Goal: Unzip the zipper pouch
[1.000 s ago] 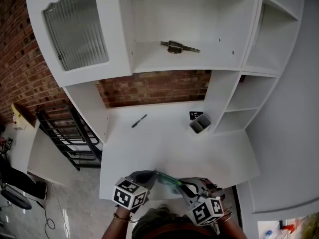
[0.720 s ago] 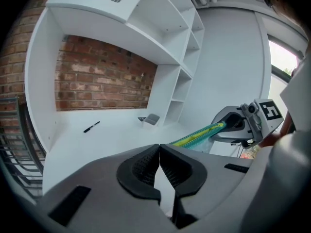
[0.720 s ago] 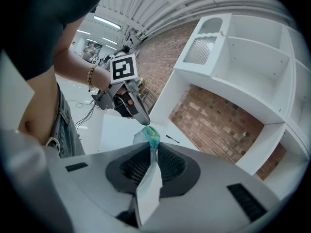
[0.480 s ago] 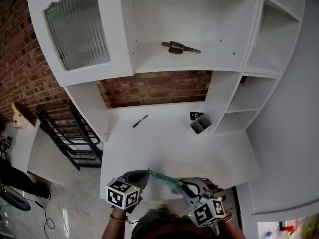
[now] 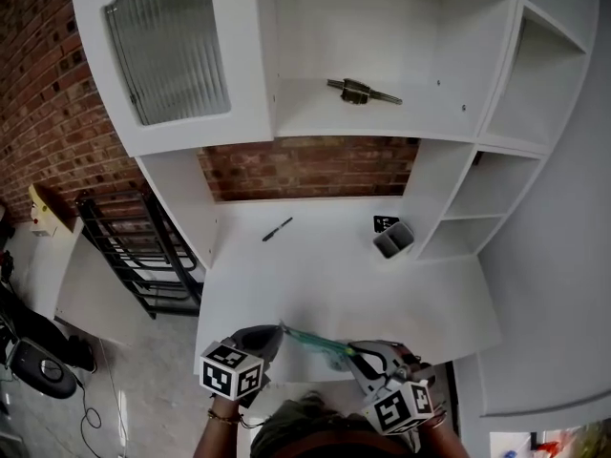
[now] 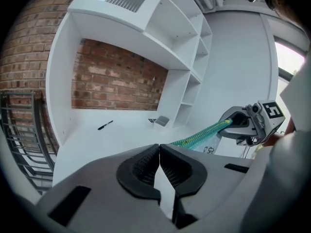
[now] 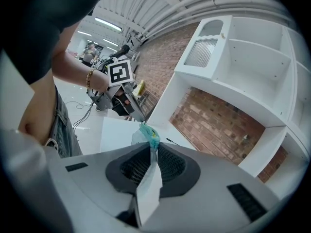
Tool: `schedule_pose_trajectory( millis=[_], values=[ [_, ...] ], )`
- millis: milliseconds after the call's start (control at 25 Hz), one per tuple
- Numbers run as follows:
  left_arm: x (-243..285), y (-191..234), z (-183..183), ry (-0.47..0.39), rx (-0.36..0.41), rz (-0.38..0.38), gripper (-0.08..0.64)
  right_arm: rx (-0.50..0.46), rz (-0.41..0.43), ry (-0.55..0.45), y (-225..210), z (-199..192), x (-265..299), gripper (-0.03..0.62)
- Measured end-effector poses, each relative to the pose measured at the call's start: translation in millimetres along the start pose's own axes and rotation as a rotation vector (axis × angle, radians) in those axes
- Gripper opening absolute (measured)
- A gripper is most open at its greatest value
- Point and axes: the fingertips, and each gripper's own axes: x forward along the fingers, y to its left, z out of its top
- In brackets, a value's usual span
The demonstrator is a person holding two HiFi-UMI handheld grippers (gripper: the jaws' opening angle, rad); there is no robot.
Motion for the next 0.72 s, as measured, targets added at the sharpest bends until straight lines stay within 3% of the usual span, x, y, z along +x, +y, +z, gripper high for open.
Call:
schedule_pose_trajectory(
  millis=[360,720],
  values=[
    [-6.8,-6.5,-8.1,0.010,0.156,0.004,0.005,0.006,-0.010,-0.019,-6.3,3.9,4.3,0.038],
    [-18.4,-10.1,3.6,-0.073,0.150,-0.007,0.006,-0.006,-0.027,-0.015,-21.8,0.2,12.9,0.038]
  ],
)
